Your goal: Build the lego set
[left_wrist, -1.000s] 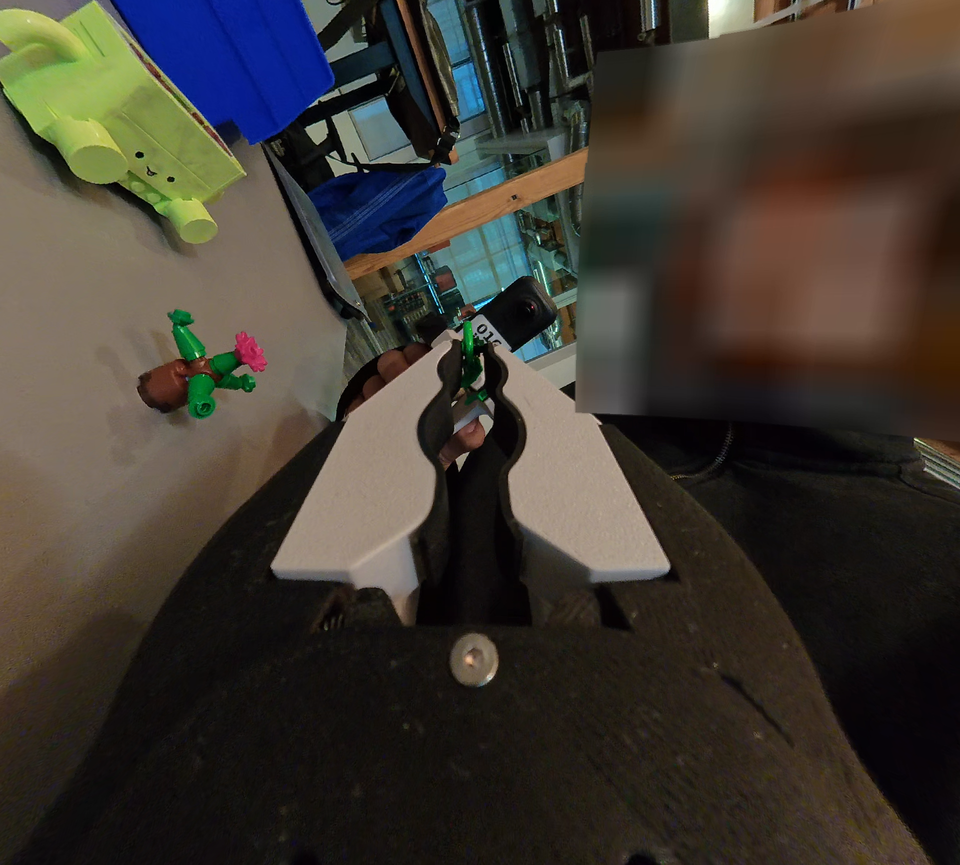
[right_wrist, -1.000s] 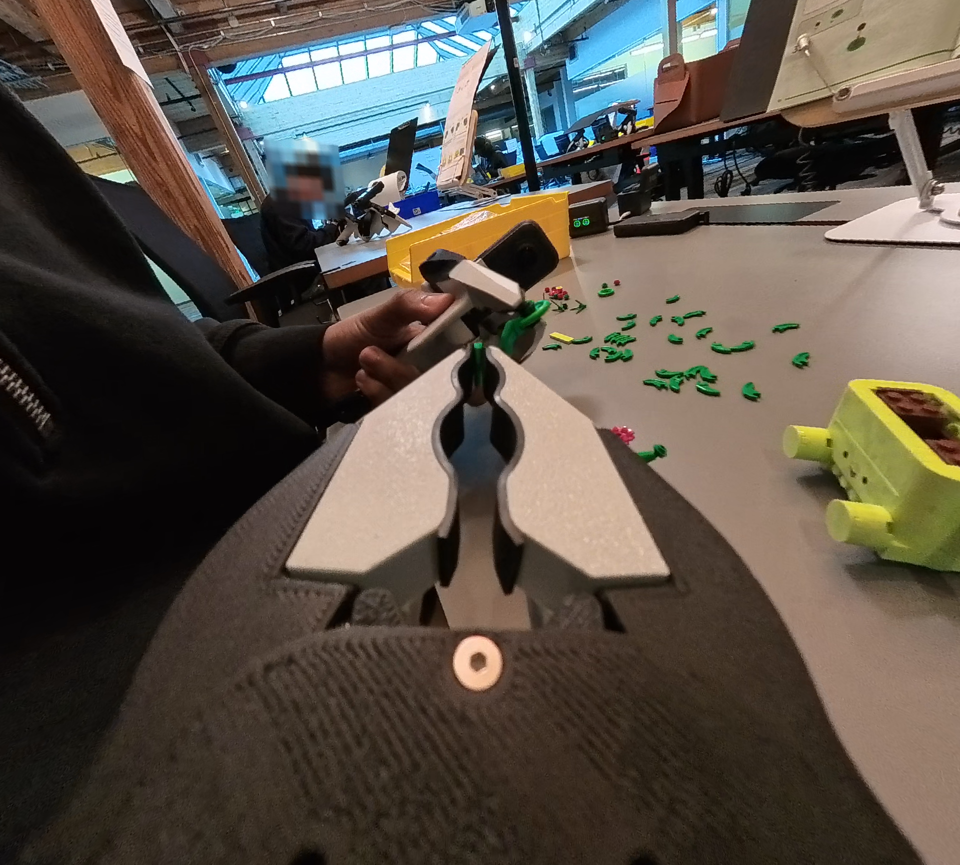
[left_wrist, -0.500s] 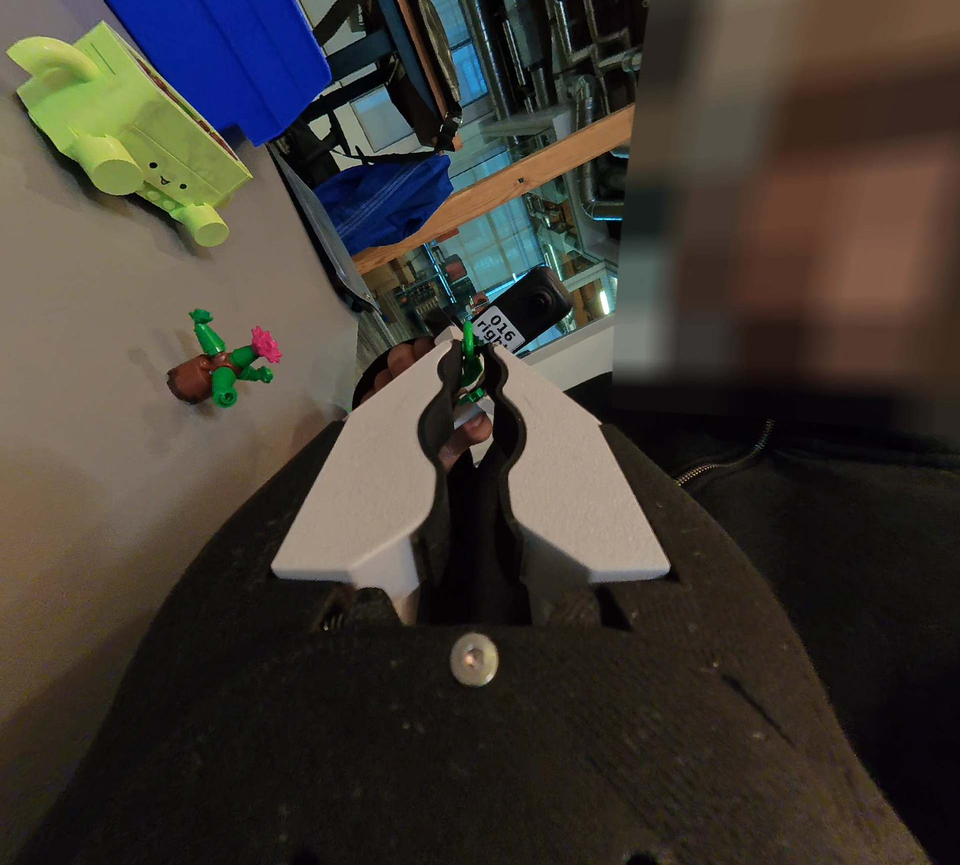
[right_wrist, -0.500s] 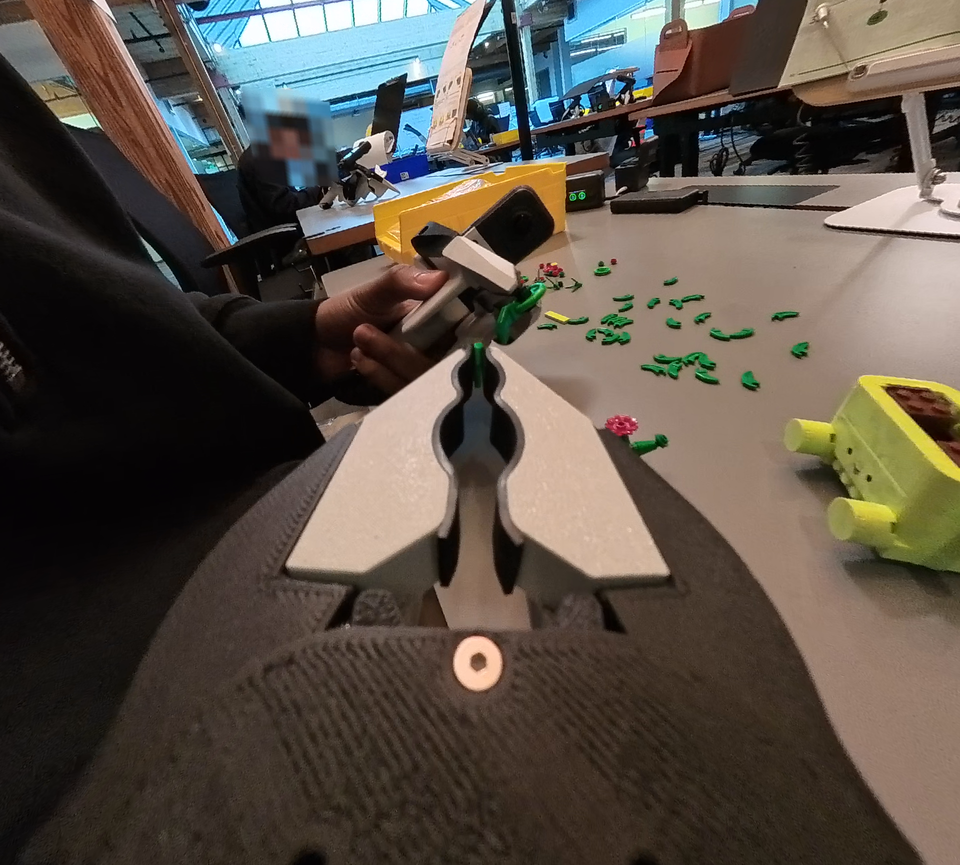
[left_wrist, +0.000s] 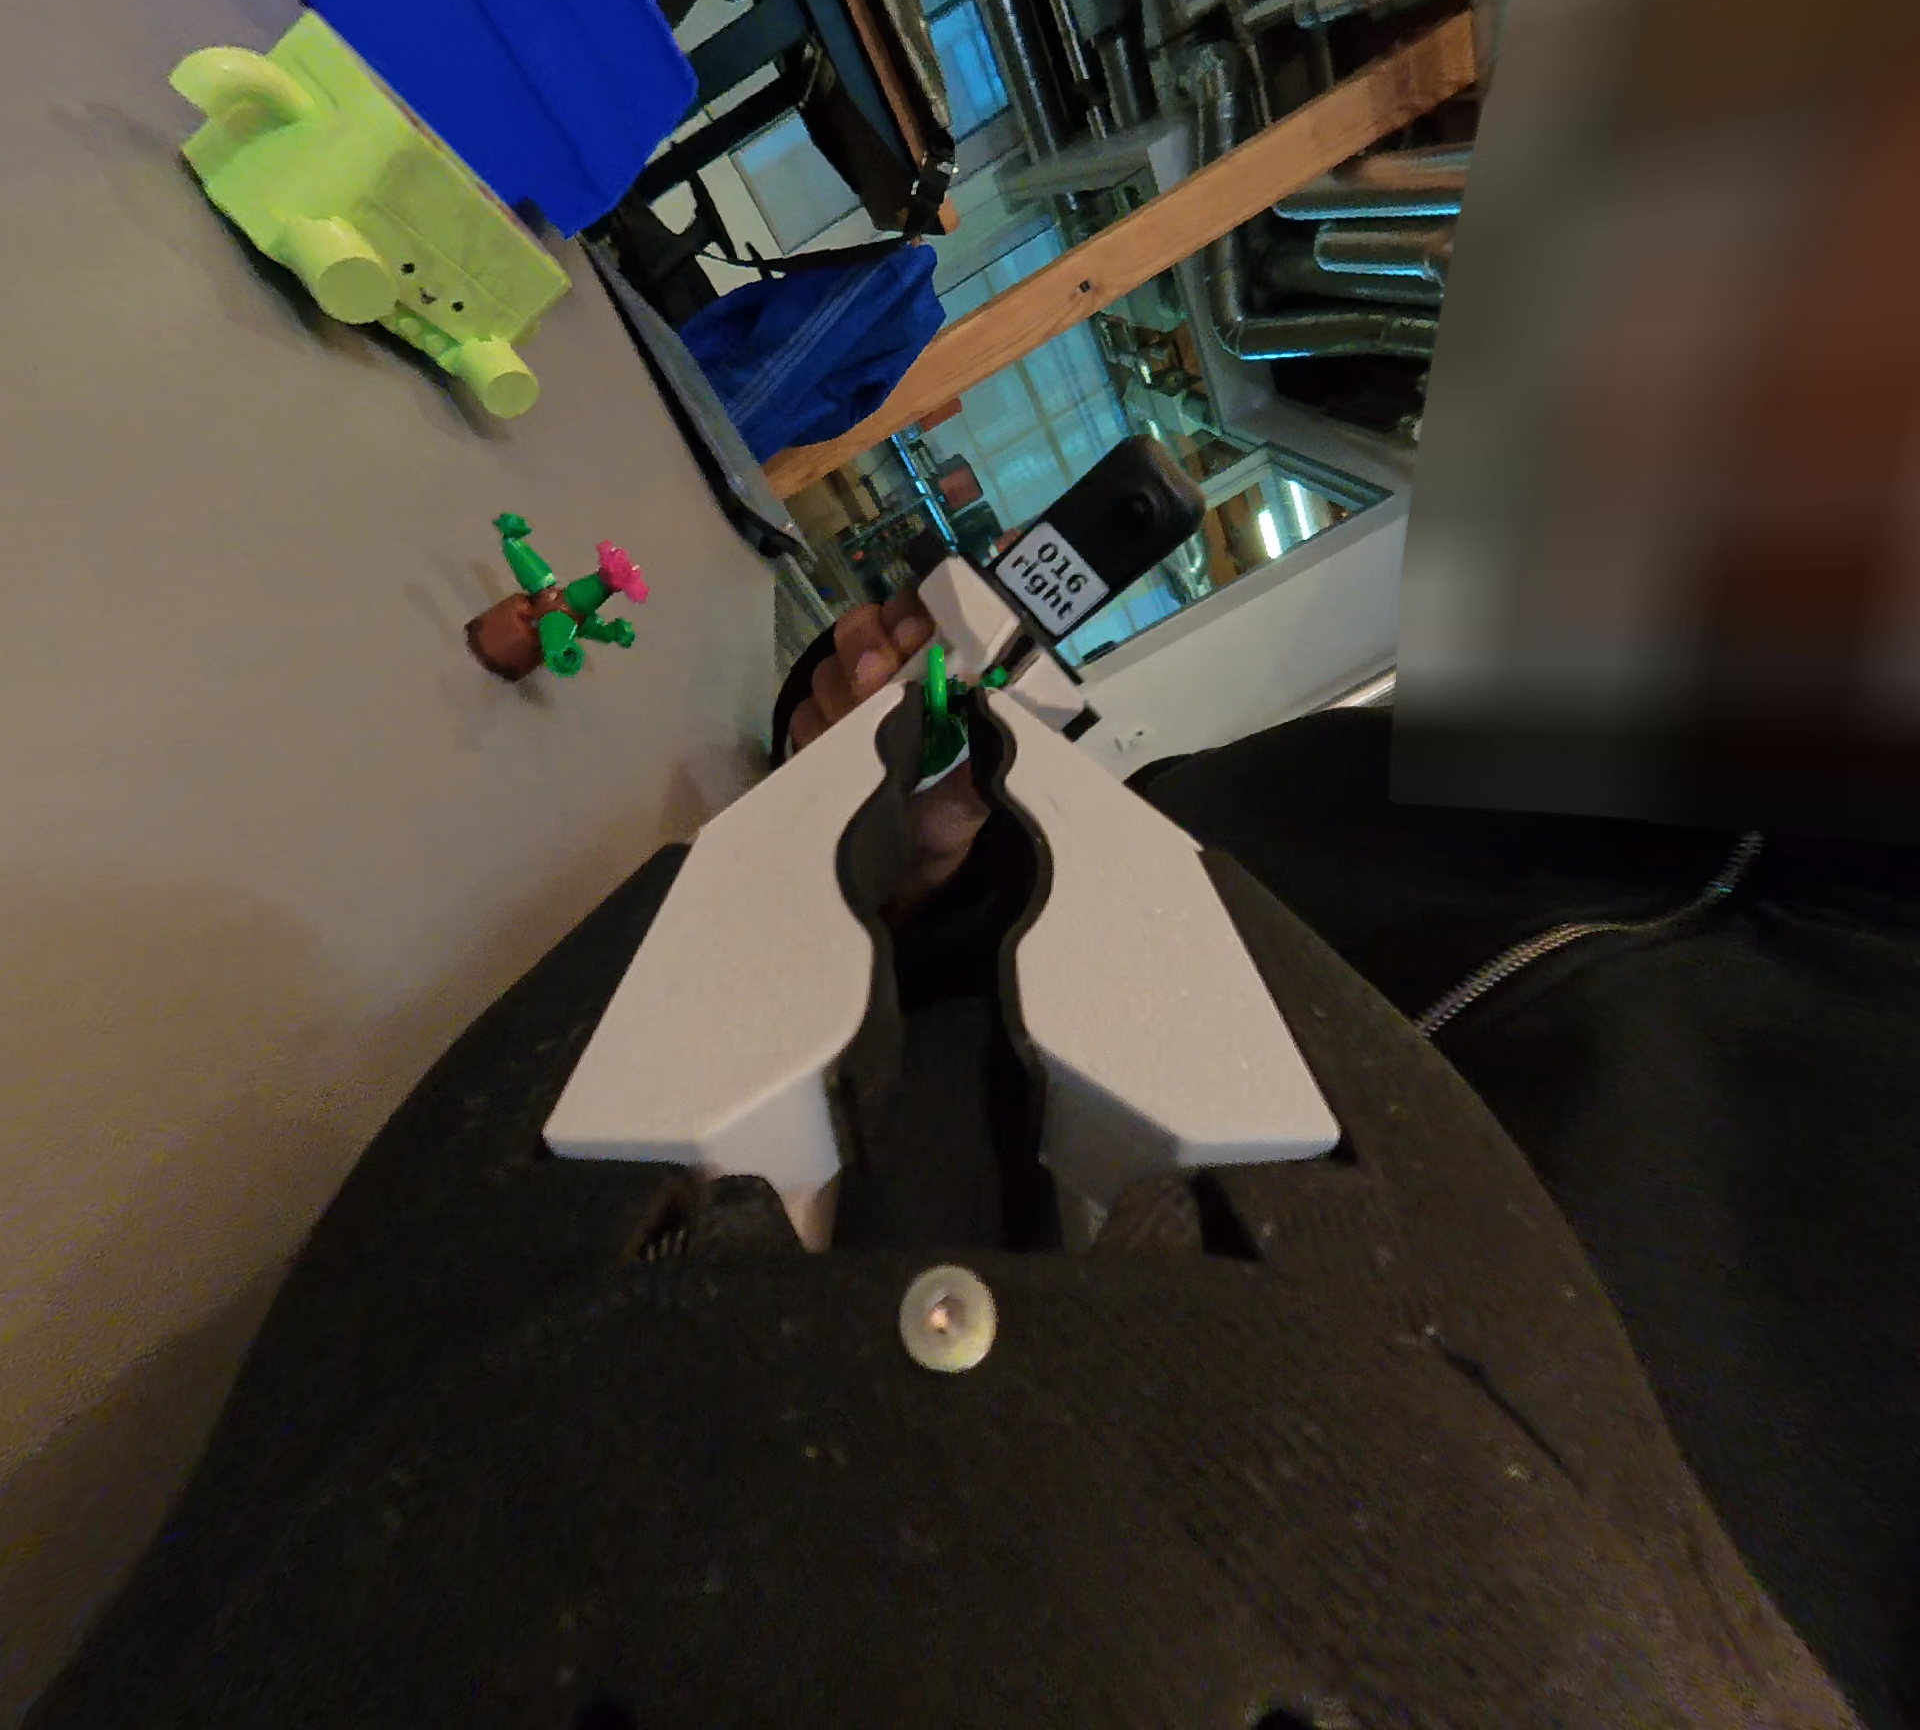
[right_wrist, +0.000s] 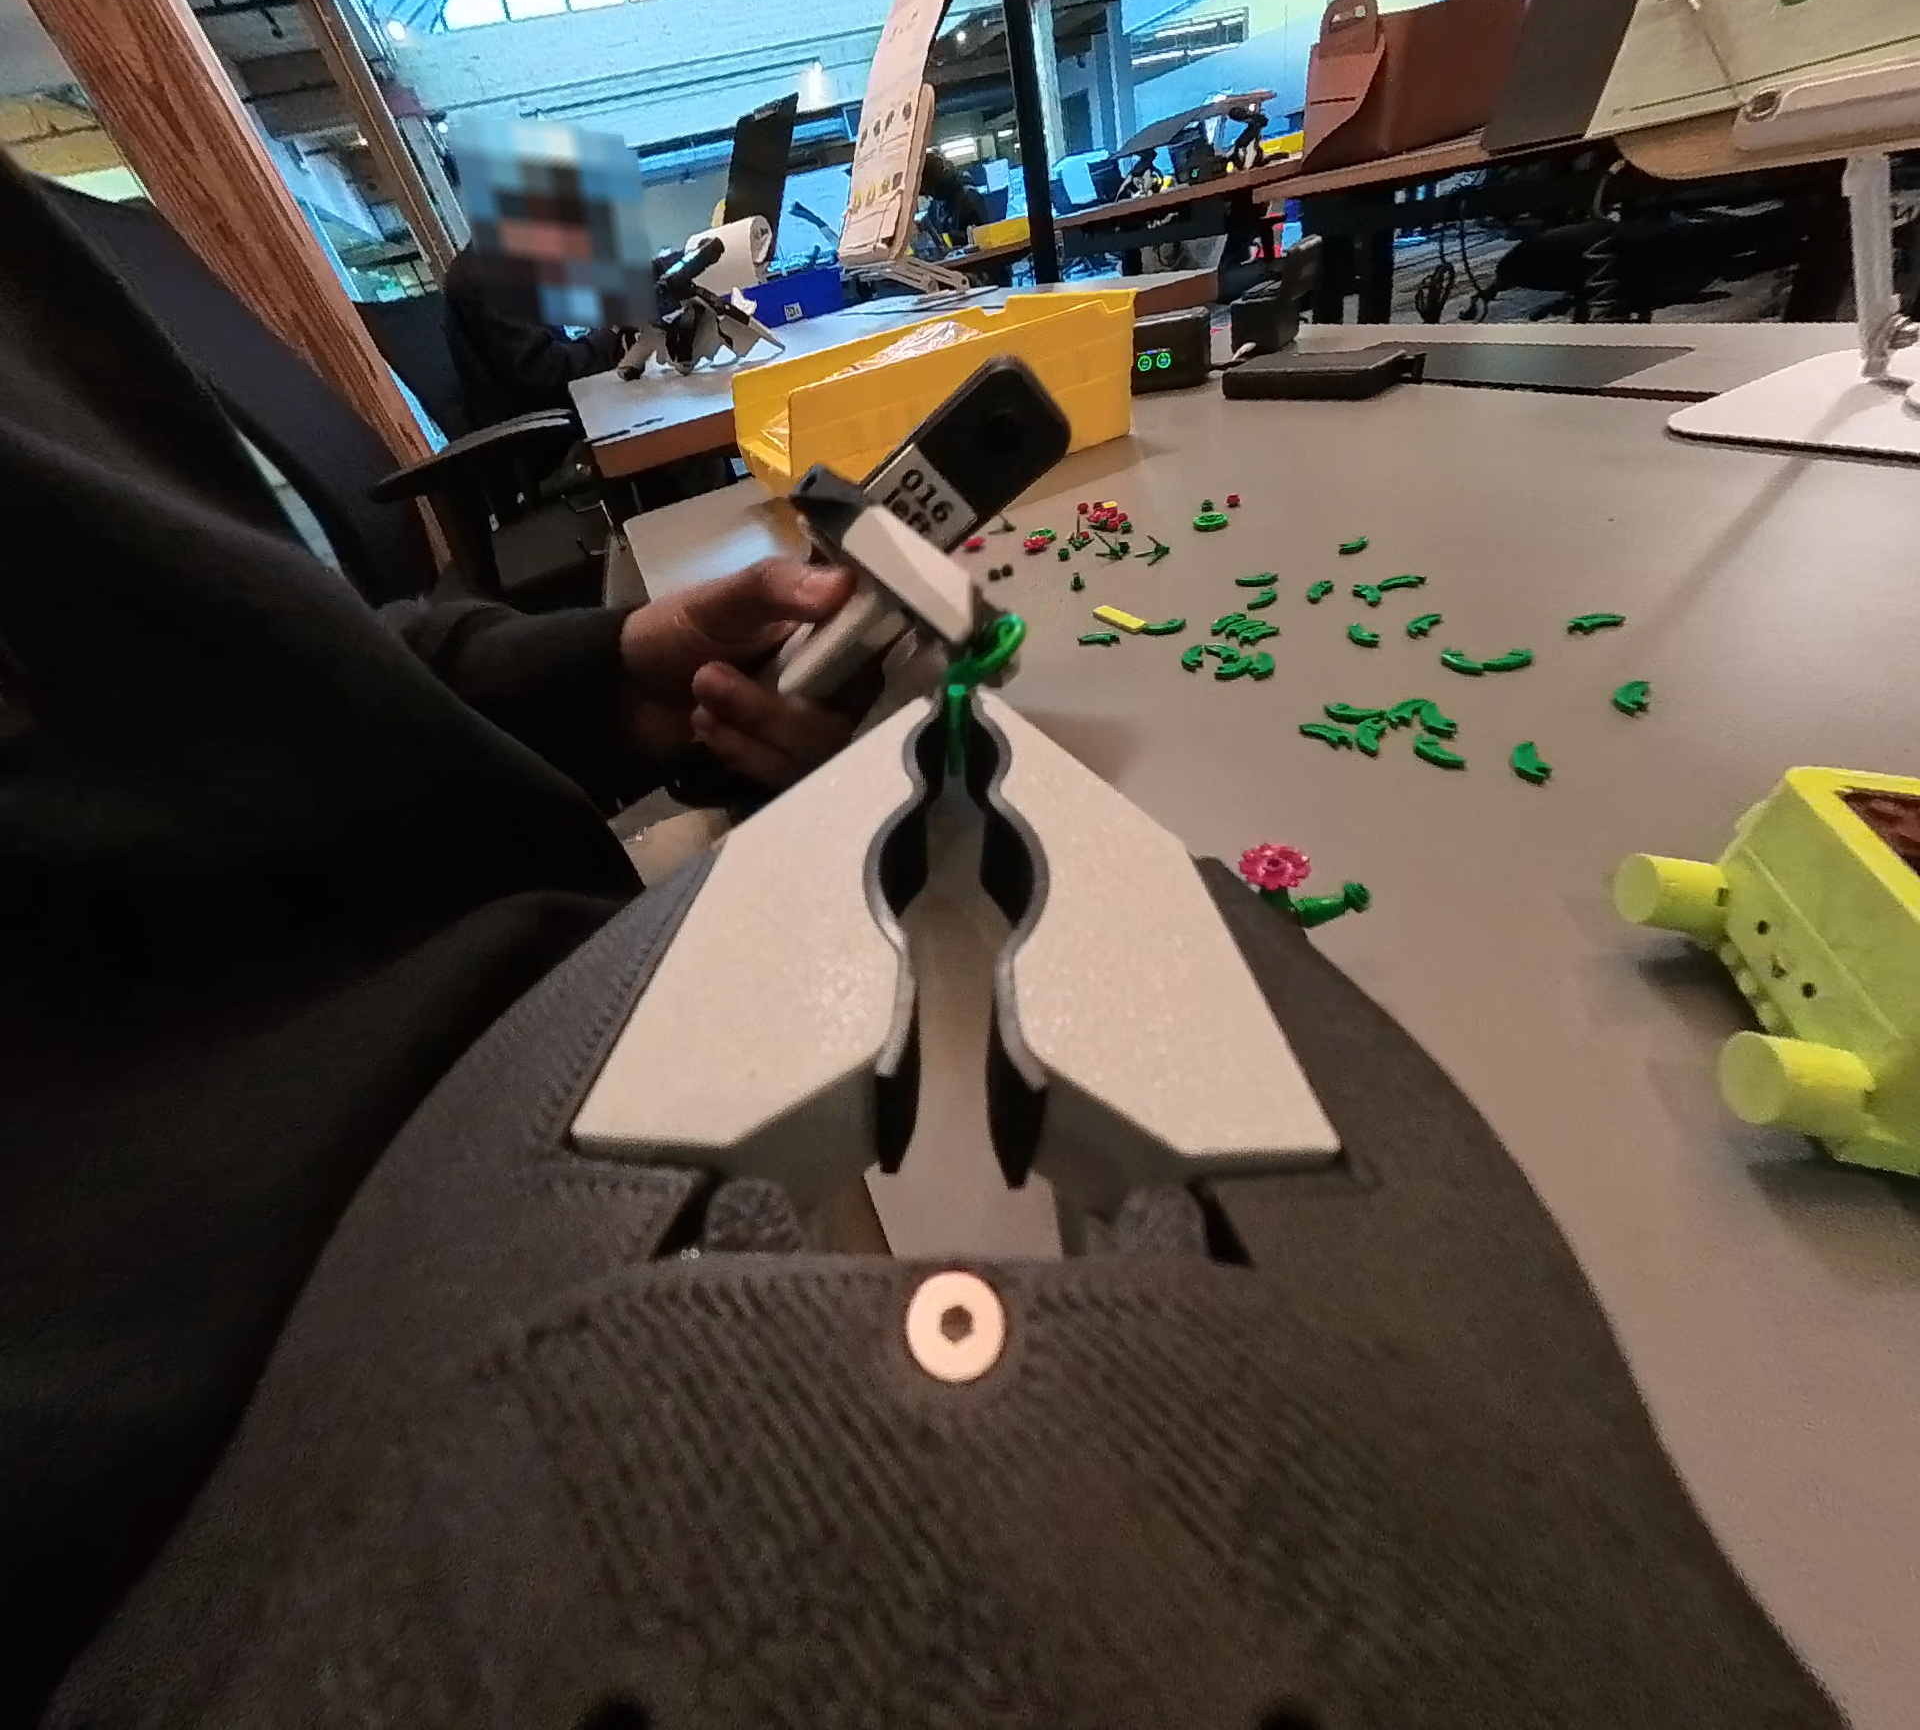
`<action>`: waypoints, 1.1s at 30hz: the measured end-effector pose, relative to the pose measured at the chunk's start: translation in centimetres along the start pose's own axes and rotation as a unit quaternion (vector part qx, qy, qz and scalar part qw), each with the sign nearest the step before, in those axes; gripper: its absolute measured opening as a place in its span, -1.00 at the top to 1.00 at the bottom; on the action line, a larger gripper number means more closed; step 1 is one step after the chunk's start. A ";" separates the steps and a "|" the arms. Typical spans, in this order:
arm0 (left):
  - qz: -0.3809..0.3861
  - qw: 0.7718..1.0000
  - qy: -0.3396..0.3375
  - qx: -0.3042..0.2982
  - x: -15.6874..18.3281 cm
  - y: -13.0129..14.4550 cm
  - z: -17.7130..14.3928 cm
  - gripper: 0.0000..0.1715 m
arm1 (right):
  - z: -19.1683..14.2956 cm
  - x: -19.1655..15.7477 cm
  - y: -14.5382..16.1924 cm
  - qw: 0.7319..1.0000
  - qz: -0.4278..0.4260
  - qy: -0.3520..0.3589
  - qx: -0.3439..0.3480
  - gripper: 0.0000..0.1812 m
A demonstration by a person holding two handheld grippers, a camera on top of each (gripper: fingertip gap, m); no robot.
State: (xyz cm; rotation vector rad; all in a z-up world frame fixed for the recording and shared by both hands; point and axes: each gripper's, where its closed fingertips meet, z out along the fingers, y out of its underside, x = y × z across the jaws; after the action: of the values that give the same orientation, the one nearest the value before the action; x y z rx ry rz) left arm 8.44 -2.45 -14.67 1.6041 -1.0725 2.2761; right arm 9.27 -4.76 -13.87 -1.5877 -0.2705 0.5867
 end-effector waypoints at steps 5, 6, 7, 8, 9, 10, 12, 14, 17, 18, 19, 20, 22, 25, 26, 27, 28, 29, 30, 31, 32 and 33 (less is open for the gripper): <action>0.012 0.999 0.003 0.038 0.4 -0.6 -0.7 0.94 | 0.3 0.0 -0.3 1.000 0.020 -0.008 0.011 0.99; 0.016 0.999 0.000 0.041 0.4 -0.7 -0.8 0.94 | 0.3 0.0 -0.3 1.000 0.019 -0.008 0.010 0.99; 0.021 0.999 -0.009 0.044 0.2 -0.8 -0.7 0.94 | 0.3 -0.1 -0.2 1.000 0.017 -0.008 0.010 0.99; 0.027 0.998 -0.023 0.044 0.0 -0.8 -0.7 0.94 | 0.3 -0.1 -0.2 1.000 0.015 -0.008 0.010 0.99; 0.038 0.997 -0.046 0.041 -0.5 -0.8 -0.7 0.94 | 0.3 -0.1 -0.2 1.000 0.013 -0.008 0.011 0.99; 0.056 0.995 -0.070 0.040 -0.7 -0.9 -0.7 0.94 | 0.3 -0.2 -0.2 1.000 0.012 -0.007 0.011 0.99; 0.098 0.988 -0.110 0.042 -0.9 -1.3 -0.7 0.94 | 0.2 -0.2 -0.1 1.000 0.009 -0.006 0.008 0.99; 0.143 0.978 -0.148 0.045 -0.9 -1.9 -0.7 0.94 | 0.1 -0.2 0.1 1.000 0.002 -0.002 0.004 0.99; 0.212 0.954 -0.207 0.048 -0.9 -2.5 -0.7 0.95 | 0.0 -0.2 0.2 1.000 -0.008 0.002 0.001 0.99; 0.229 0.947 -0.221 0.050 -0.8 -2.7 -0.7 0.95 | 0.0 -0.2 0.2 1.000 -0.009 0.002 0.001 0.99; 0.241 0.942 -0.228 0.053 -0.7 -2.8 -0.6 0.95 | 0.0 -0.2 0.2 1.000 -0.010 0.002 0.002 0.99; 0.246 0.939 -0.233 0.056 -0.6 -2.9 -0.6 0.95 | -0.1 -0.2 0.1 1.000 -0.011 0.001 0.002 0.99; 0.244 0.934 -0.250 0.068 -0.8 -3.3 -0.9 0.95 | -0.1 -0.3 0.2 1.000 -0.012 0.002 0.001 0.99; 0.253 0.895 -0.363 0.064 -3.3 -4.0 -2.9 0.95 | 0.1 -0.3 0.4 1.000 -0.020 0.008 -0.005 0.99; 0.274 0.872 -0.402 0.059 -3.8 -4.2 -3.7 0.95 | 0.1 -0.3 0.5 1.000 -0.025 0.011 -0.010 0.99; 0.299 0.846 -0.437 0.059 -4.0 -4.6 -4.4 0.95 | 0.2 -0.3 0.6 0.999 -0.031 0.013 -0.015 0.99; 0.327 0.820 -0.466 0.060 -4.0 -5.0 -5.1 0.95 | 0.3 -0.4 0.8 0.999 -0.036 0.015 -0.020 0.99; 0.354 0.794 -0.490 0.057 -3.9 -5.3 -5.5 0.95 | 0.4 -0.5 0.9 0.999 -0.041 0.016 -0.024 0.99; 0.374 0.775 -0.507 0.053 -3.8 -5.5 -5.8 0.95 | 0.5 -0.5 1.0 0.999 -0.044 0.017 -0.027 0.99; 0.381 0.767 -0.514 0.049 -3.6 -5.5 -5.8 0.95 | 0.5 -0.5 1.1 0.998 -0.045 0.017 -0.029 0.99; 0.379 0.773 -0.506 0.053 -3.4 -5.5 -5.5 0.95 | 0.5 -0.5 1.1 0.998 -0.046 0.017 -0.030 0.99; 0.368 0.786 -0.493 0.063 -3.1 -5.5 -5.2 0.95 | 0.5 -0.5 1.1 0.998 -0.046 0.017 -0.030 0.99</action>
State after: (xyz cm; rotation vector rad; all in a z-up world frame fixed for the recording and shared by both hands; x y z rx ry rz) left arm 8.52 5.70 -15.73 2.9828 -2.0939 1.7142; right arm 8.37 -4.67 -14.83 -1.6335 -0.3356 0.4837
